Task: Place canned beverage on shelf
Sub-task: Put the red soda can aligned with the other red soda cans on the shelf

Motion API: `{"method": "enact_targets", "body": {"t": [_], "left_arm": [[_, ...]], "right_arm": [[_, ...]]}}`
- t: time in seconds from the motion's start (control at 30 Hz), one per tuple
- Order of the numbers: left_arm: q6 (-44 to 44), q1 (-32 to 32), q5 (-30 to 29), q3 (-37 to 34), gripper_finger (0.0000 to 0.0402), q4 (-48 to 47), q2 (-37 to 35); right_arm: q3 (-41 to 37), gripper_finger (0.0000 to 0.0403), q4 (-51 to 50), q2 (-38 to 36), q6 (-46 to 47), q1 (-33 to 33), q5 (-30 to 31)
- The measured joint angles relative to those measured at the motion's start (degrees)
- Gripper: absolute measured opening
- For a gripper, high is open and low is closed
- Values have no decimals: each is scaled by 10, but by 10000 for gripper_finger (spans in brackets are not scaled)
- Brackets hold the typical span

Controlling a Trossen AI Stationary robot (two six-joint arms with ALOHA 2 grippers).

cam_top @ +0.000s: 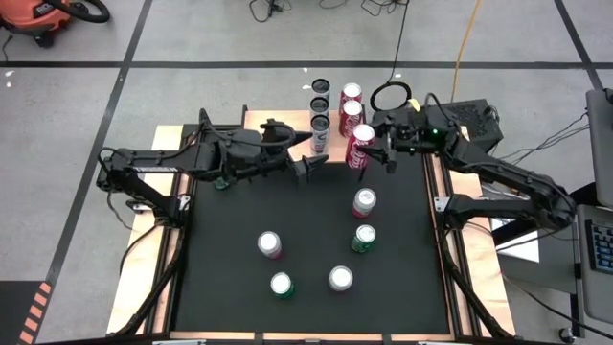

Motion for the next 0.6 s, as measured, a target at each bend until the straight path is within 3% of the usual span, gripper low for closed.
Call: {"method": "enact_targets", "body": {"t": [0.6], "left_arm": [[-31, 4, 18, 0, 393, 0, 0]], "right_arm": [[0, 274, 28, 57, -42, -32, -121]]}}
